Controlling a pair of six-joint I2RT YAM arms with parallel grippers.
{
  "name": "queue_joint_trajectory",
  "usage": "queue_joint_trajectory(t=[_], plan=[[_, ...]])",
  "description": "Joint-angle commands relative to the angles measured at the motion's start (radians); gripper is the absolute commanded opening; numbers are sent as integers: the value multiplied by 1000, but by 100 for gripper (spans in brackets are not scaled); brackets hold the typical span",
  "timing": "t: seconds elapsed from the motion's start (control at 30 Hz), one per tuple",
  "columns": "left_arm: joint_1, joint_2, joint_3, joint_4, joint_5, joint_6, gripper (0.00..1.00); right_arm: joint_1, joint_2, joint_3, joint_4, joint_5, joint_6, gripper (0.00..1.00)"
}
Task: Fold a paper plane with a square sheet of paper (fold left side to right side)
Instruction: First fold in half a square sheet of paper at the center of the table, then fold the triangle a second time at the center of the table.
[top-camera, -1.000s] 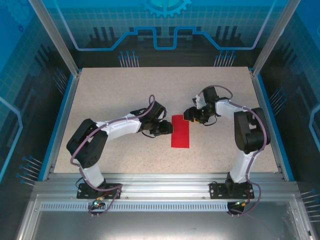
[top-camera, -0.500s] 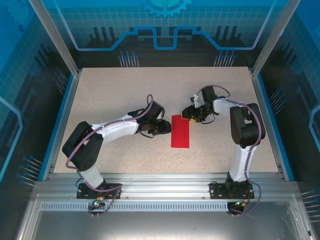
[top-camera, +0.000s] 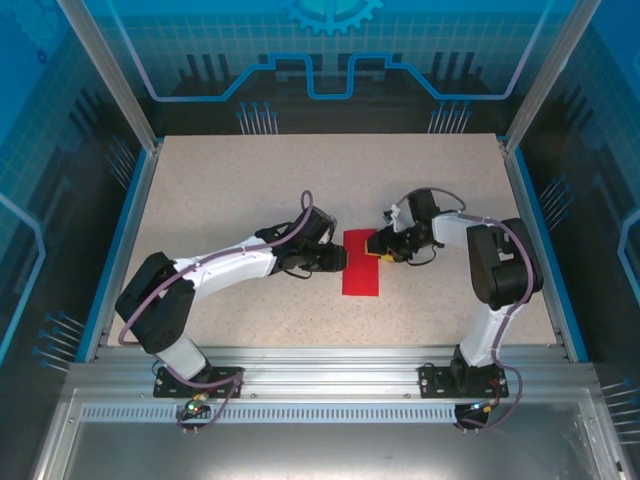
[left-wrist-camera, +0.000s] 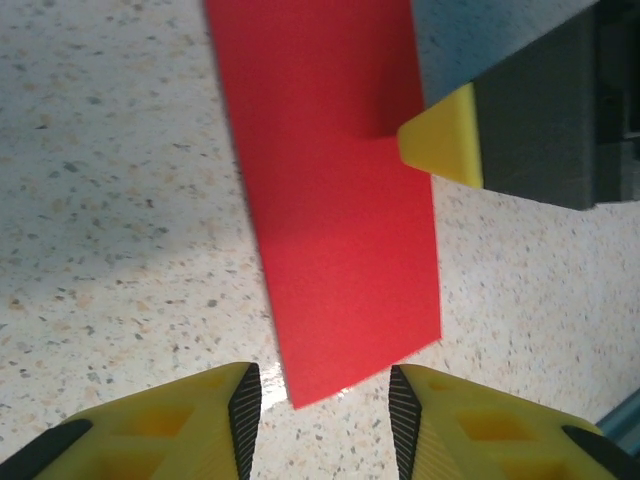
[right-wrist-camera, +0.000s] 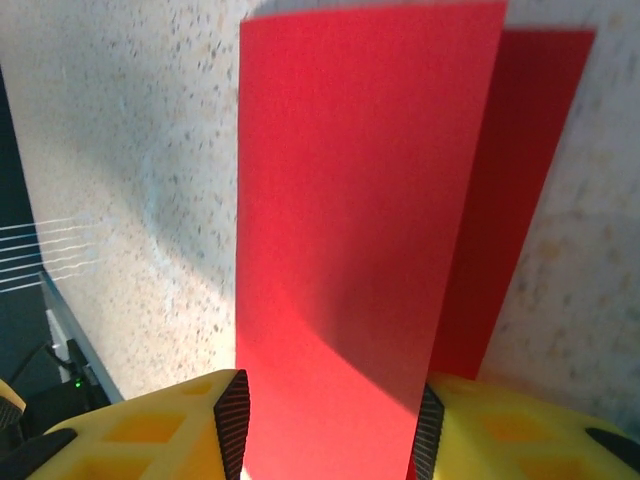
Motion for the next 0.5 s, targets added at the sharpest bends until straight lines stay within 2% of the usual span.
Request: queue_joint_trajectory(t=[0.0, 0.17, 0.23, 0.3, 0.47], plan=[[-69, -54, -28, 9, -85, 109, 45, -13, -51, -51, 43, -78, 51, 46], [-184, -81, -46, 35, -212, 200, 50, -14, -90, -79, -2, -94, 91, 40], [-228, -75, -43, 36, -264, 225, 52, -13, -102, -81, -15, -122, 118, 34], [-262, -65, -39, 51, -289, 239, 53, -15, -112, -82, -17, -149, 148, 31], [-309, -21, -12, 72, -309, 249, 57, -14, -144, -66, -51, -149, 181, 30]])
